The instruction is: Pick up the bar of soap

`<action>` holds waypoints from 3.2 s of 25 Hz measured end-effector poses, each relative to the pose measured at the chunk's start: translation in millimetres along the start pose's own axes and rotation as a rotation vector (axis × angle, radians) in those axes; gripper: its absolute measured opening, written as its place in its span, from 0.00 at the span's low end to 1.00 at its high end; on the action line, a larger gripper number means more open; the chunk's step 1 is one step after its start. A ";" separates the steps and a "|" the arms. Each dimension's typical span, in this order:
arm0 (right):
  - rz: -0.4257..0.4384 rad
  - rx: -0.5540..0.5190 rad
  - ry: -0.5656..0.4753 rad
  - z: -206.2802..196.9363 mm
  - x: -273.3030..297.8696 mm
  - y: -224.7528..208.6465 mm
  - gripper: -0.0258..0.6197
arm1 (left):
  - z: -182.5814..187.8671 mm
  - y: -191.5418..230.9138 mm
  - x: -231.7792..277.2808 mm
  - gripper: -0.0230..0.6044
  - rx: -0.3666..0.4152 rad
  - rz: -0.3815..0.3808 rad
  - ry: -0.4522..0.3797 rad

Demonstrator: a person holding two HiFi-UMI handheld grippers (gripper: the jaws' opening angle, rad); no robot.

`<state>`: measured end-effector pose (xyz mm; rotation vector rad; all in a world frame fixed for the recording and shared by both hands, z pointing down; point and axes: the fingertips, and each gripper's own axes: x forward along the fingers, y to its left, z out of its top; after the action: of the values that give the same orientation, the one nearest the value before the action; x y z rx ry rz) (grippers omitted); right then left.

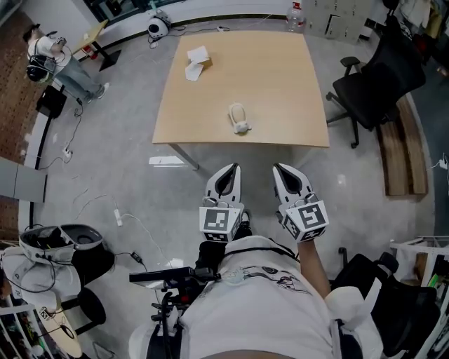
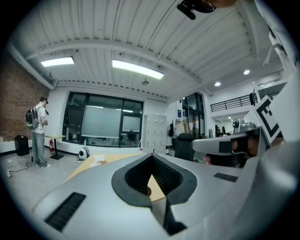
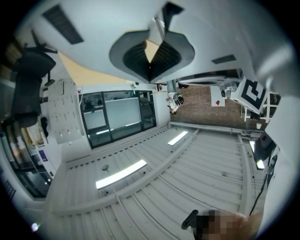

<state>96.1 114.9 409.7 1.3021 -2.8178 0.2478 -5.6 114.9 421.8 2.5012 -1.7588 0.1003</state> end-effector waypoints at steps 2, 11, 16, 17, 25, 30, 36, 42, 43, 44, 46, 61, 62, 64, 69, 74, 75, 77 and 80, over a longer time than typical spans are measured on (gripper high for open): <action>0.000 0.004 -0.001 2.3 17.8 -2.7 0.05 | 2.1 13.5 11.6 0.04 -0.001 -0.002 0.001; -0.011 0.019 0.022 -2.0 77.5 -7.0 0.05 | -5.0 62.9 45.3 0.04 -0.016 -0.012 0.038; -0.023 0.028 0.034 -5.5 96.8 -11.6 0.05 | -12.4 78.7 59.0 0.04 -0.025 -0.022 0.059; -0.025 0.032 0.037 -6.8 99.8 -12.9 0.05 | -13.9 80.7 61.3 0.04 -0.028 -0.026 0.063; -0.039 0.040 0.062 -14.1 116.2 -17.9 0.05 | -23.0 90.2 75.3 0.04 -0.041 -0.054 0.090; -0.041 0.052 0.082 -17.8 107.3 -21.9 0.05 | -26.8 78.9 74.6 0.04 -0.050 -0.059 0.112; -0.023 0.064 0.102 -24.7 127.4 -39.7 0.05 | -35.7 87.3 97.2 0.04 -0.050 -0.029 0.138; 0.027 0.063 0.087 -12.2 163.0 -67.7 0.05 | -22.6 105.6 133.7 0.04 -0.047 0.033 0.123; 0.035 0.062 0.084 -9.0 169.9 -73.4 0.05 | -19.0 107.9 142.7 0.04 -0.043 0.040 0.118; 0.044 0.061 0.081 -6.5 177.2 -79.2 0.05 | -16.0 109.7 152.4 0.04 -0.039 0.045 0.113; 0.063 0.062 0.081 -4.3 191.6 -91.2 0.05 | -11.8 112.5 172.2 0.04 -0.032 0.050 0.107; 0.156 0.089 0.152 -11.5 251.4 -152.3 0.05 | -23.5 141.8 249.1 0.04 -0.079 0.169 0.162; 0.162 0.094 0.161 -14.8 255.3 -152.1 0.05 | -28.0 143.8 250.1 0.04 -0.083 0.174 0.173; 0.173 0.103 0.179 -22.5 263.0 -150.5 0.05 | -37.3 148.3 251.6 0.04 -0.089 0.186 0.197; 0.176 0.106 0.230 -44.7 281.7 -146.1 0.05 | -59.9 160.8 256.3 0.04 -0.102 0.199 0.252; 0.150 0.088 0.308 -78.9 298.5 -139.2 0.05 | -92.2 174.9 263.2 0.04 -0.129 0.195 0.319; 0.146 0.090 0.324 -87.8 299.6 -139.6 0.05 | -100.7 174.9 265.6 0.04 -0.134 0.193 0.335; 0.139 0.090 0.356 -108.1 302.9 -144.8 0.05 | -120.6 173.4 273.8 0.04 -0.141 0.188 0.368; 0.136 0.087 0.407 -139.3 313.5 -151.5 0.05 | -151.0 175.2 286.4 0.04 -0.155 0.182 0.415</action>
<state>1.5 -196.6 596.0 0.9405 -2.5678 0.5739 -74.6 -196.3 606.0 2.0262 -1.7328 0.4410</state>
